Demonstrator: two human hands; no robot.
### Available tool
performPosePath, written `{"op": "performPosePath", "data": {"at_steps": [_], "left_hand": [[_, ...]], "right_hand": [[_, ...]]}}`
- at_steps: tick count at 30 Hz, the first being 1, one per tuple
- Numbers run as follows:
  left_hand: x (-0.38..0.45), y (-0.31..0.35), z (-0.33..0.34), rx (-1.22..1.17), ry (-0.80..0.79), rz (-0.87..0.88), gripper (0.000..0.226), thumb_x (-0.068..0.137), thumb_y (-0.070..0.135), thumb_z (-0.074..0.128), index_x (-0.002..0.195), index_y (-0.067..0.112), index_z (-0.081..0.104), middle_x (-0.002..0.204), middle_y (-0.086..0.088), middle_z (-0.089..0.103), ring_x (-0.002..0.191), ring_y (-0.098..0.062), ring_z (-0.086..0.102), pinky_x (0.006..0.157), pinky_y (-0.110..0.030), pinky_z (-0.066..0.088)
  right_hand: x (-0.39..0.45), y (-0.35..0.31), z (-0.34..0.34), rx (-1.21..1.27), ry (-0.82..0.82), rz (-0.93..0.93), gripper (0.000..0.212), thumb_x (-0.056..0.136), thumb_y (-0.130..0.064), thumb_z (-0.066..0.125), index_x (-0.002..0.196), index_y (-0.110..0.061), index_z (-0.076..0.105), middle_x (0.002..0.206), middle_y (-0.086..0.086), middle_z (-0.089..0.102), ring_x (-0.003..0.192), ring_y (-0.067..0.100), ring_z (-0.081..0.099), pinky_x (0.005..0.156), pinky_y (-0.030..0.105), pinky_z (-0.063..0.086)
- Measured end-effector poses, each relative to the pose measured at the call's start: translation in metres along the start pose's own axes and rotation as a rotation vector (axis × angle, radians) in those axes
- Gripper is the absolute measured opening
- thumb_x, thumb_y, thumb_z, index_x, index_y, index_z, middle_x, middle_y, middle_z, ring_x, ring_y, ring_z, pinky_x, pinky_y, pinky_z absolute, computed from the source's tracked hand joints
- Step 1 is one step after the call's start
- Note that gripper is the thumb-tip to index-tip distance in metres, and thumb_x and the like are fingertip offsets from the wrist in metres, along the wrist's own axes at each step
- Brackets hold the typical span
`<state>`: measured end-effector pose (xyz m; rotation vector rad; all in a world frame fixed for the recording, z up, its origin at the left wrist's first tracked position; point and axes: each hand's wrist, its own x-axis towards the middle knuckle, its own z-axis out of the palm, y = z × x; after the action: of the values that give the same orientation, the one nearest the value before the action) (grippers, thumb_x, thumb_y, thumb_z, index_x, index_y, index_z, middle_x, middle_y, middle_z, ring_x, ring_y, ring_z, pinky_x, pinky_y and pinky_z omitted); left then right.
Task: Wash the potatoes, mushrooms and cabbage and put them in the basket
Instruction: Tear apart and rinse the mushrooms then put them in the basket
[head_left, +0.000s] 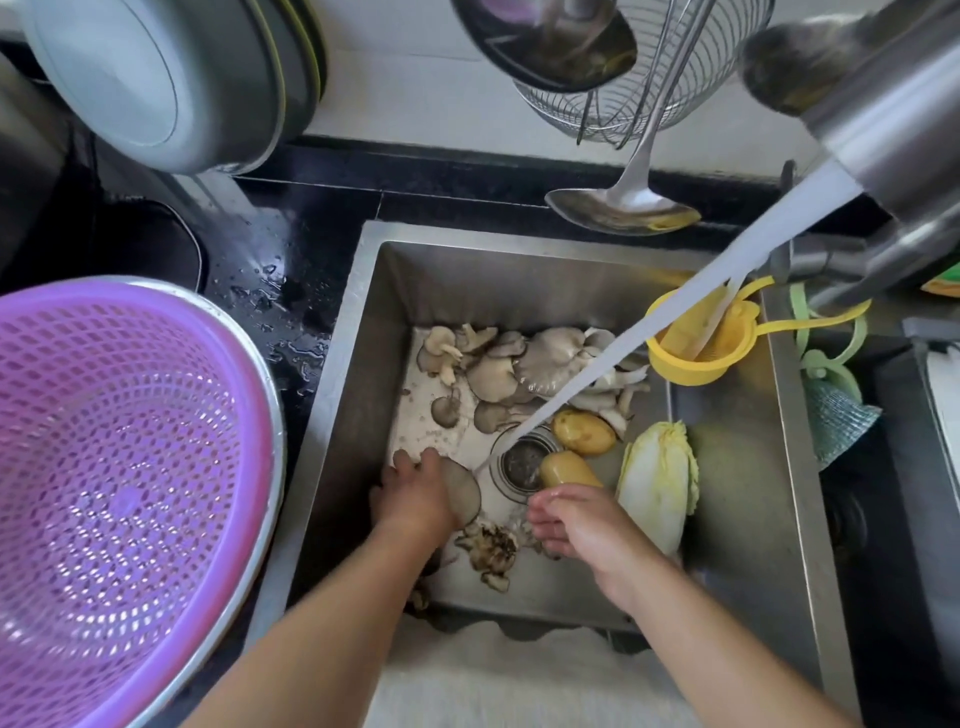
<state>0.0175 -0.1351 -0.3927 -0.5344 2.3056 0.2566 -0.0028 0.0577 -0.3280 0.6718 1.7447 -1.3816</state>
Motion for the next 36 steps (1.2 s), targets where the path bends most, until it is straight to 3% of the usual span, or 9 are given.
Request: {"op": "performPosePath", "data": {"at_steps": [6,12,16,19,22,27,31,33,36], "left_hand": [[-0.002,0.002,-0.006,0.086,0.276,0.085,0.038,0.099,0.02,0.054,0.137,0.017,0.05,0.138,-0.008,0.058,0.125,-0.03,0.06,0.1,-0.04,0.046],[-0.024,-0.004,-0.048,-0.766,0.393,-0.086,0.009,0.096,0.019,0.063,0.099,0.017,0.07,0.093,-0.01,0.075,0.09,-0.032,0.072,0.072,-0.03,0.053],[-0.052,0.003,-0.06,-1.513,0.036,-0.113,0.017,0.106,0.012,0.056,0.096,0.005,0.068,0.075,-0.01,0.065,0.061,-0.017,0.06,0.052,-0.025,0.053],[-0.056,0.005,-0.056,-1.546,-0.208,-0.047,0.019,0.109,0.013,0.051,0.096,0.006,0.064,0.073,-0.01,0.063,0.057,-0.017,0.057,0.054,-0.027,0.049],[-0.061,0.01,-0.057,-1.543,-0.35,-0.009,0.024,0.11,0.015,0.047,0.092,0.012,0.062,0.066,-0.005,0.06,0.053,-0.013,0.051,0.054,-0.025,0.043],[-0.062,0.011,-0.057,-1.564,-0.255,0.005,0.023,0.109,0.021,0.052,0.095,0.014,0.068,0.068,-0.004,0.062,0.056,-0.013,0.052,0.059,-0.027,0.042],[-0.068,0.016,-0.052,-1.605,-0.258,0.158,0.016,0.101,0.017,0.067,0.116,0.012,0.066,0.101,-0.006,0.077,0.09,-0.022,0.072,0.08,-0.034,0.055],[-0.062,0.024,-0.045,-1.653,-0.258,0.095,0.04,0.098,0.016,0.072,0.133,0.006,0.057,0.122,-0.016,0.075,0.107,-0.031,0.075,0.093,-0.048,0.06],[-0.052,0.04,-0.036,-1.689,-0.158,-0.14,0.036,0.098,0.015,0.071,0.131,0.007,0.058,0.118,-0.021,0.075,0.101,-0.037,0.076,0.084,-0.049,0.064]], "right_hand": [[-0.002,0.001,-0.006,-0.001,0.006,-0.014,0.023,0.102,0.0,0.051,0.091,-0.003,0.071,0.085,0.011,0.07,0.061,0.013,0.064,0.057,0.022,0.052],[-0.001,-0.005,-0.016,0.062,-0.001,-0.045,0.017,0.102,-0.005,0.055,0.098,-0.003,0.071,0.09,0.011,0.073,0.076,0.019,0.066,0.064,0.024,0.055],[-0.002,-0.012,-0.007,-0.02,-0.062,-0.158,0.023,0.102,-0.008,0.058,0.121,-0.016,0.067,0.118,0.003,0.07,0.101,0.014,0.068,0.087,0.03,0.059],[0.0,-0.021,0.011,0.016,-0.156,-0.226,0.046,0.099,-0.011,0.063,0.142,-0.025,0.055,0.136,-0.003,0.063,0.121,0.013,0.062,0.108,0.04,0.052],[0.002,-0.033,0.02,0.315,-0.237,-0.097,0.031,0.098,-0.015,0.066,0.129,-0.021,0.065,0.121,0.002,0.075,0.105,0.017,0.069,0.098,0.04,0.055],[0.003,-0.034,0.012,0.456,-0.26,-0.083,0.024,0.098,-0.003,0.063,0.119,-0.009,0.072,0.114,0.012,0.077,0.097,0.022,0.074,0.081,0.035,0.058],[-0.006,-0.031,0.016,0.449,-0.205,-0.183,0.025,0.096,0.001,0.063,0.119,-0.009,0.068,0.11,0.008,0.078,0.1,0.022,0.076,0.081,0.038,0.062],[-0.009,-0.029,0.023,0.371,-0.102,-0.227,0.023,0.095,0.001,0.067,0.113,-0.014,0.068,0.106,0.004,0.079,0.098,0.019,0.076,0.081,0.037,0.062],[-0.008,-0.024,0.037,0.167,0.122,-0.266,0.02,0.091,-0.003,0.071,0.098,-0.022,0.066,0.099,-0.001,0.075,0.094,0.017,0.072,0.084,0.04,0.061]]}}
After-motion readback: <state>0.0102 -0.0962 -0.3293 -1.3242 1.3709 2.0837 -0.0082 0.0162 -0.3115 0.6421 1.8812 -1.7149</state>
